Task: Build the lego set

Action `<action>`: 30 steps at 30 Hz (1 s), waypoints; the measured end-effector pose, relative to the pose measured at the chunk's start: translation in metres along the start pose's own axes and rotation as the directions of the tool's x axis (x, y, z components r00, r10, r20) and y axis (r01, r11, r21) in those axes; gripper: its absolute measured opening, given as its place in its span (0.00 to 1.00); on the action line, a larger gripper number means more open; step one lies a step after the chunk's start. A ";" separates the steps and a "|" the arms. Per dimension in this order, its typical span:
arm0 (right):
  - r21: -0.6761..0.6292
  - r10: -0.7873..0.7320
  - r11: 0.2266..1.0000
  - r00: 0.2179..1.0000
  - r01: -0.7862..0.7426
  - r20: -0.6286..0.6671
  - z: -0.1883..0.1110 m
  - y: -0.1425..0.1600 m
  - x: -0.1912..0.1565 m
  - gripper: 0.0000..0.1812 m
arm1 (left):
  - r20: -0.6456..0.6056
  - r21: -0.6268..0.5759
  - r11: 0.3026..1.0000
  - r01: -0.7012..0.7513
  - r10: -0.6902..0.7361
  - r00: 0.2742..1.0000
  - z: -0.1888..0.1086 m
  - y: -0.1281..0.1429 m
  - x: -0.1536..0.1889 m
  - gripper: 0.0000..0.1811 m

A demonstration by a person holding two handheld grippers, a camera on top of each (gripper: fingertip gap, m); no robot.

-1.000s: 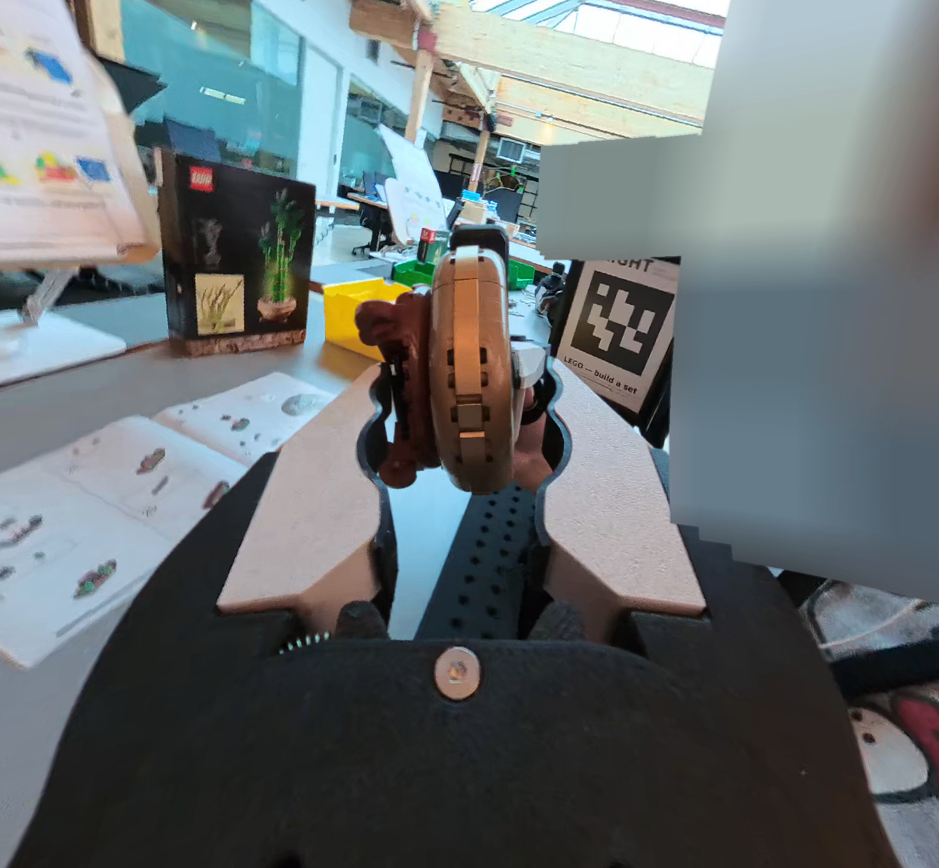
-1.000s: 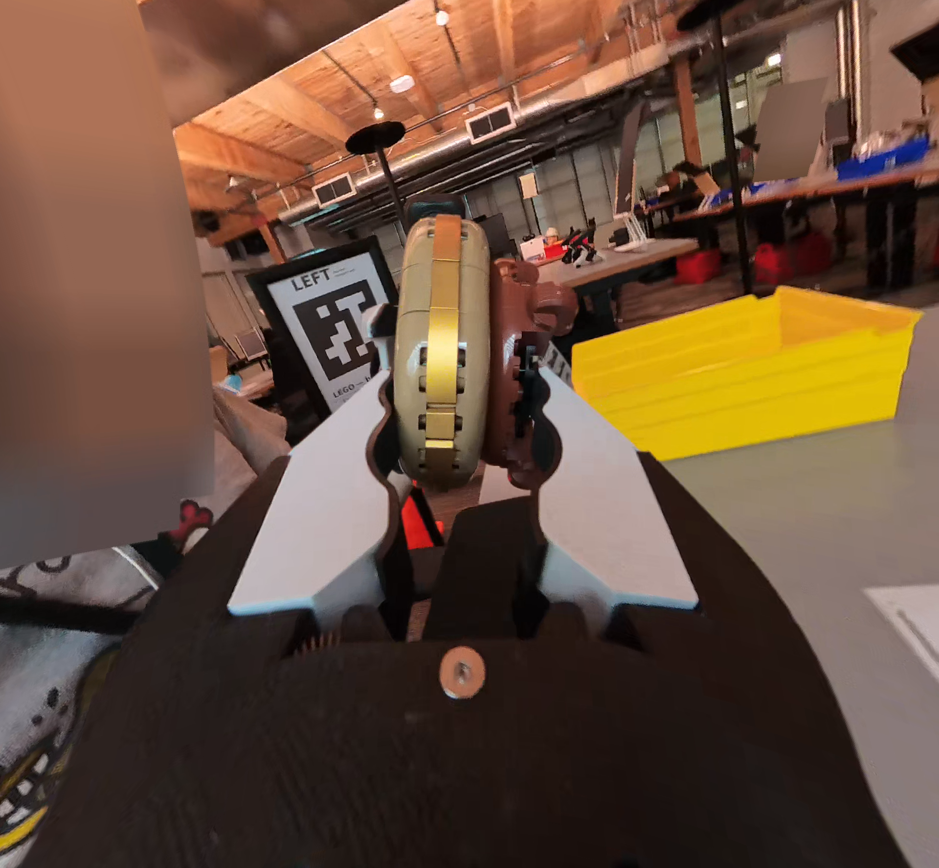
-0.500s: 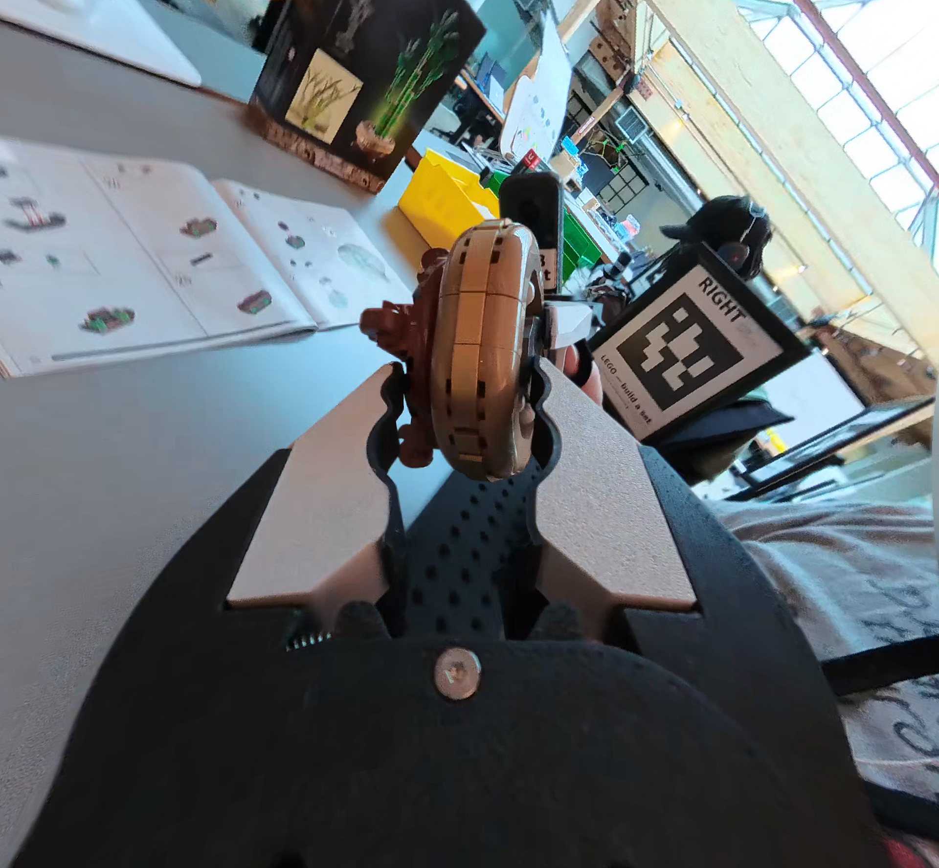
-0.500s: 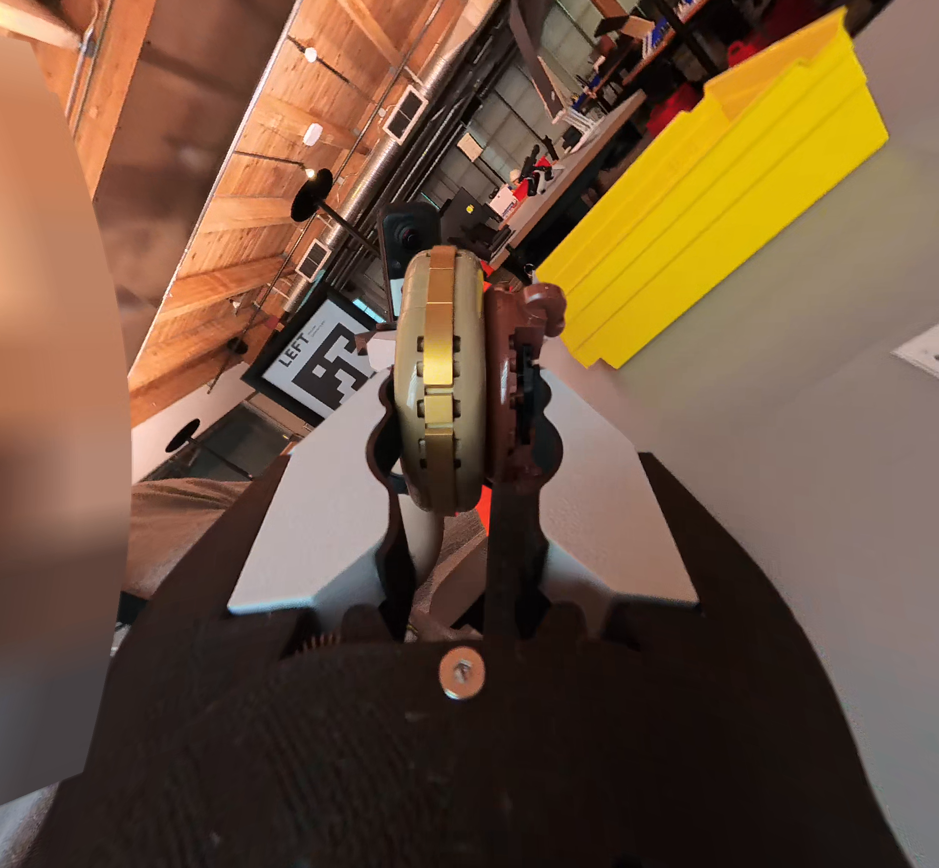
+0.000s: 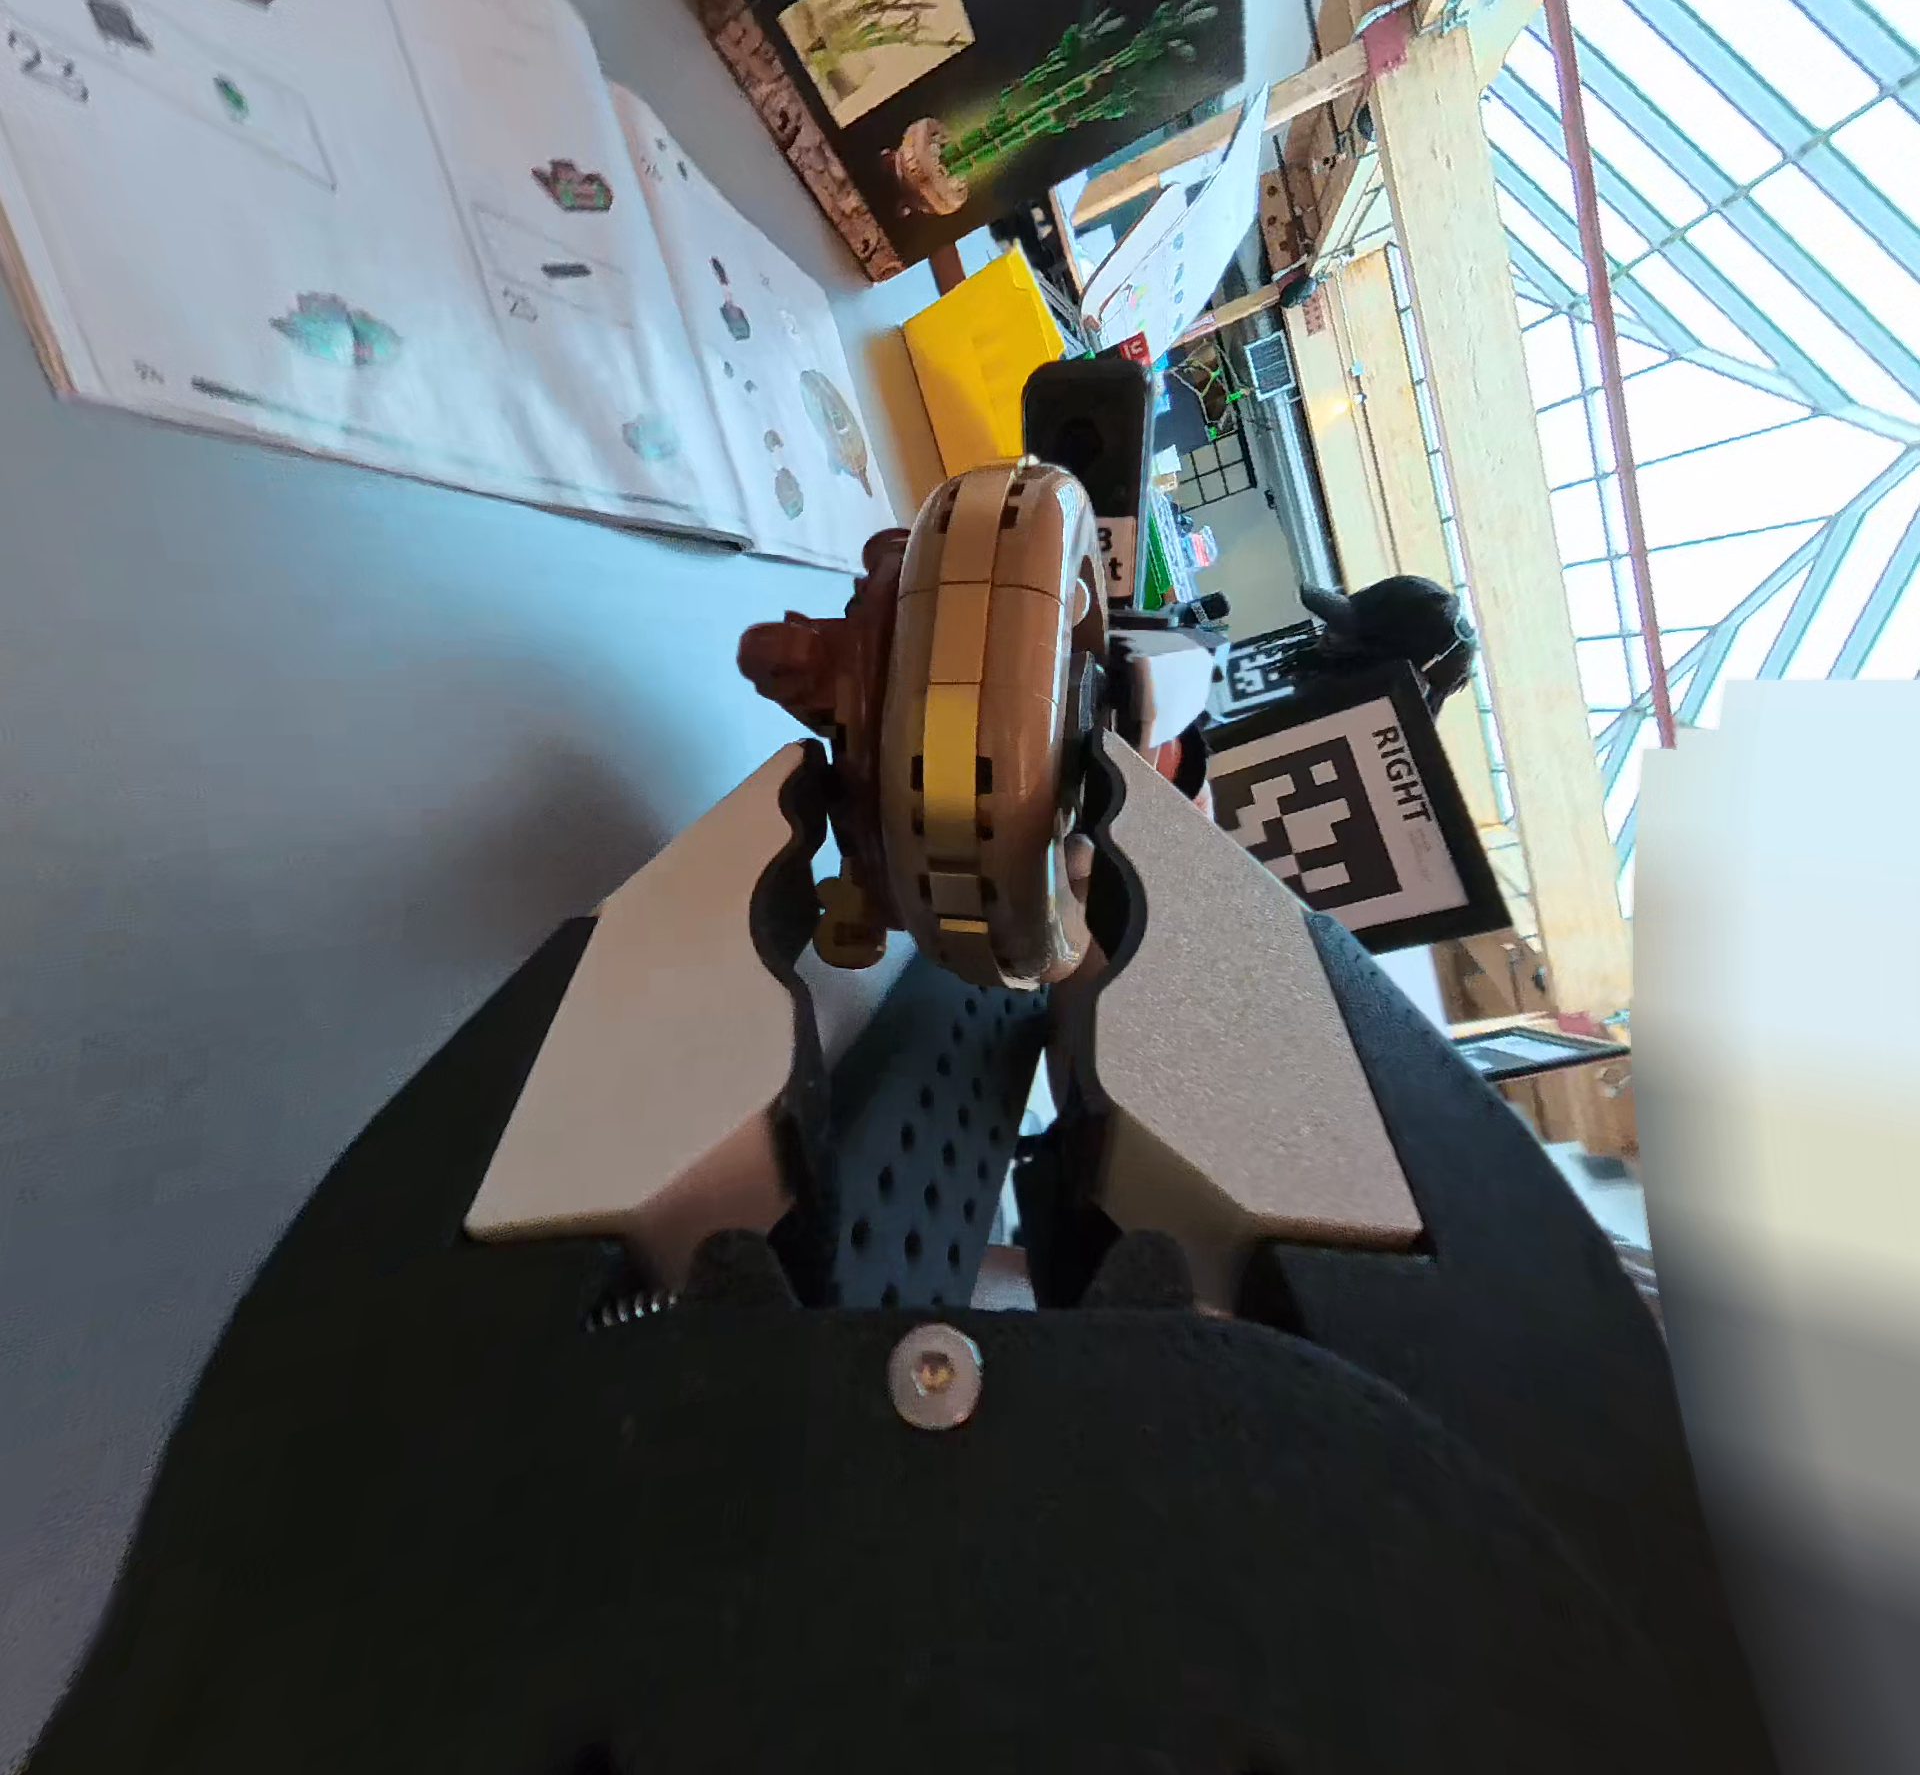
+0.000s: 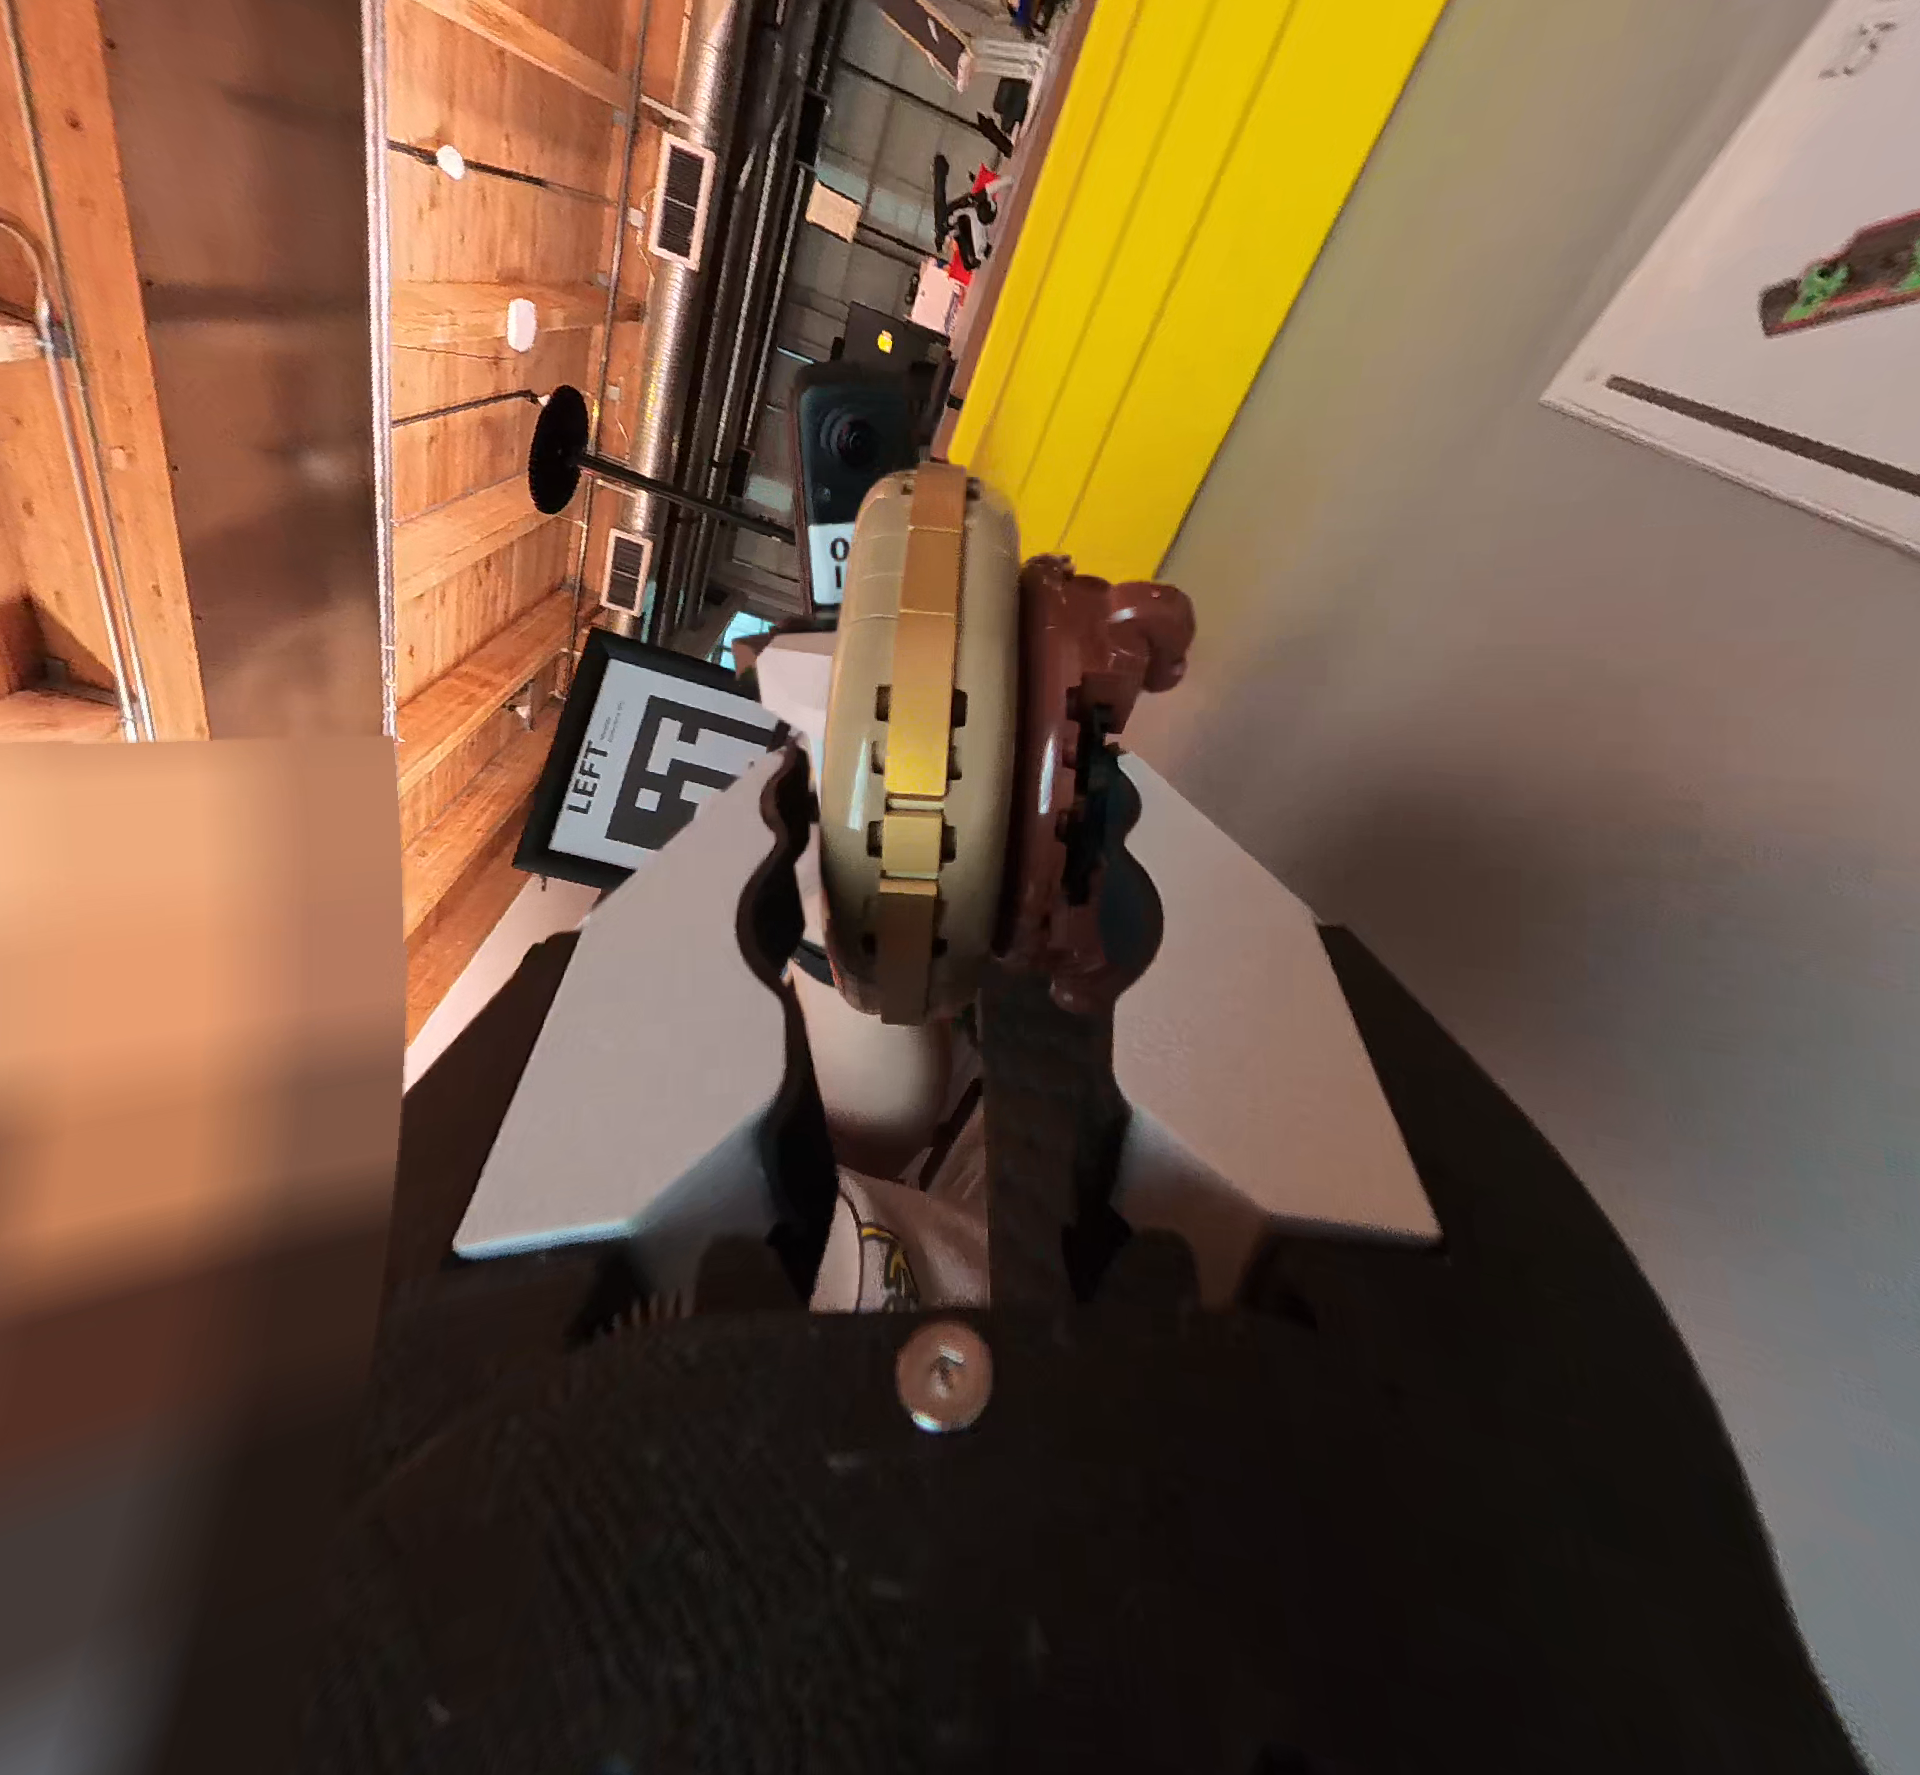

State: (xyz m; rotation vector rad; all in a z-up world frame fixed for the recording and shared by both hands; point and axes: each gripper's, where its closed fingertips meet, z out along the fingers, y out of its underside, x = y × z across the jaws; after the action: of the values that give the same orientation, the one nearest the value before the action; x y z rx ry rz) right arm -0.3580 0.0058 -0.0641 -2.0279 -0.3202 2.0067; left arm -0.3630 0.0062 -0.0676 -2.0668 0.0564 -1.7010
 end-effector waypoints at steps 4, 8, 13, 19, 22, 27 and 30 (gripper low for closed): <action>-0.066 0.007 0.998 0.998 -0.012 -0.069 -0.002 0.006 0.015 0.31 | 0.018 -0.024 0.998 0.049 -0.049 0.999 0.005 0.002 -0.013 0.26; -0.124 0.020 0.992 0.995 -0.032 -0.102 -0.003 0.010 0.023 0.28 | 0.042 -0.043 0.997 0.072 -0.070 0.997 0.008 0.002 -0.017 0.26; -0.191 0.043 0.980 0.994 -0.062 -0.101 -0.003 0.016 0.024 0.30 | 0.071 -0.064 0.994 0.093 -0.088 0.994 0.009 0.001 -0.019 0.26; -0.191 0.133 0.972 0.990 -0.138 -0.036 -0.004 0.014 0.024 0.28 | 0.125 -0.084 0.991 0.102 -0.091 0.988 0.012 -0.002 -0.019 0.26; -0.194 0.171 0.966 0.985 -0.168 -0.006 -0.005 0.015 0.020 0.28 | 0.123 -0.100 0.990 0.099 -0.087 0.989 0.012 -0.002 -0.015 0.26; -0.178 0.230 0.960 0.971 -0.216 0.060 -0.007 0.010 0.014 0.28 | 0.029 -0.107 0.983 0.153 -0.150 0.988 0.009 -0.002 -0.006 0.26; -0.175 0.245 0.958 0.965 -0.227 0.093 -0.010 0.006 0.010 0.27 | -0.020 -0.131 0.975 0.177 -0.182 0.983 0.008 0.003 0.000 0.26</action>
State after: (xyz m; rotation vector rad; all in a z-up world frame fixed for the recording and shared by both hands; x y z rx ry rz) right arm -0.3482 0.0028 -0.0752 -2.1422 -0.2840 2.3155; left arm -0.3550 0.0064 -0.0701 -2.1963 -0.0118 -1.8825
